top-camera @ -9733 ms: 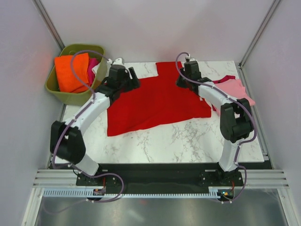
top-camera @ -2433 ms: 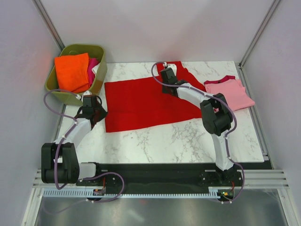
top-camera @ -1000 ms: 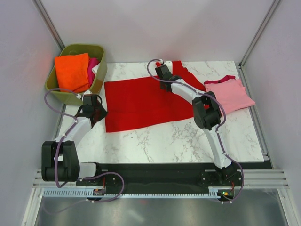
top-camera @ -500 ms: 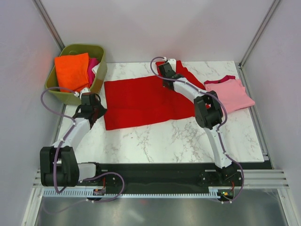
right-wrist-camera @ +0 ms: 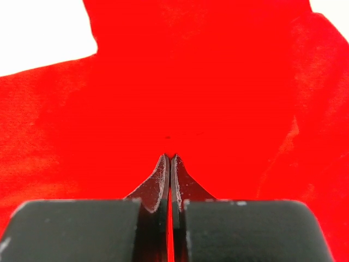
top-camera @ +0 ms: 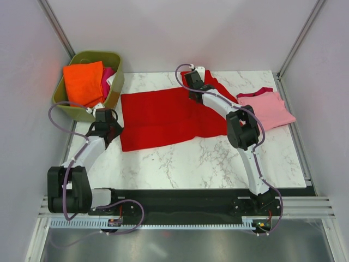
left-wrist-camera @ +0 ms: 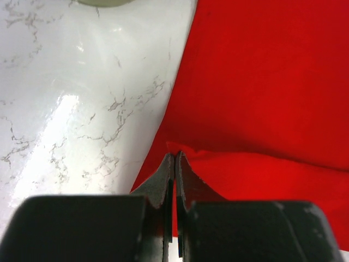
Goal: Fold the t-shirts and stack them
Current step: Fold the tshirt
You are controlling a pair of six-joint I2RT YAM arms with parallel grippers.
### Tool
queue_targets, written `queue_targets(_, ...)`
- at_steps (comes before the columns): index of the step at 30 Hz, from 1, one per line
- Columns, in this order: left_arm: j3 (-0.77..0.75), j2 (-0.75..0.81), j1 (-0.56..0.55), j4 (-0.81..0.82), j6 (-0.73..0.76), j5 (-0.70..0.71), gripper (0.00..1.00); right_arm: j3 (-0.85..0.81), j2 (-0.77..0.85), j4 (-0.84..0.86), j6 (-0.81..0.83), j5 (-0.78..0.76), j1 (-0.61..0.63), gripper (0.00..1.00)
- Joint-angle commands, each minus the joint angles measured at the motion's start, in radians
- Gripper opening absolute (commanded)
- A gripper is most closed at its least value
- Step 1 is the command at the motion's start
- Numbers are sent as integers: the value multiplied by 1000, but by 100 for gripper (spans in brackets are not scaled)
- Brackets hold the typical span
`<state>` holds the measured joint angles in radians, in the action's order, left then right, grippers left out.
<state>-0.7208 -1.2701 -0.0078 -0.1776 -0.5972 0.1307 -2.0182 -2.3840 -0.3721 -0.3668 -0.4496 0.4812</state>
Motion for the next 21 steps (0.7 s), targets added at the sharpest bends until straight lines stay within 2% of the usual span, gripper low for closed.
queue_targets(1, -42, -49, 0, 33, -3, 41, 2, 3, 55, 48, -9, 46, -3, 0)
queue_targets(3, -49, -69, 0, 38, 0, 43, 2, -8, 37, 56, -4, 71, -3, 4)
queue_targets(5, -61, -97, 0, 40, -1, 43, 2, -19, 26, 55, 2, 109, -1, 23)
queue_targets(7, -75, -120, 0, 38, 2, 43, 4, -20, 19, 53, 5, 129, -1, 33)
queue_targets(8, -80, -121, 0, 35, 2, 40, 9, -17, 22, 53, 5, 138, -3, 39)
queue_targets(9, -83, -123, 0, 32, 4, 37, 25, -5, 37, 55, 3, 138, -1, 43)
queue_targets(10, -81, -120, 0, 30, 4, 32, 33, 4, 48, 59, 5, 141, -1, 45)
queue_targets(11, -77, -100, 0, 30, 2, 29, 47, 16, 63, 71, 5, 144, -1, 49)
queue_targets(16, -28, 9, 0, 17, -3, -8, 61, 127, 202, 84, -1, 134, -6, 53)
queue_targets(20, 27, 106, -1, -10, -24, -75, 61, 284, 351, 84, -61, 124, -42, 46)
queue_targets(21, 44, 135, -3, -8, -41, -91, 60, 367, 418, 84, -76, 124, -53, 44)
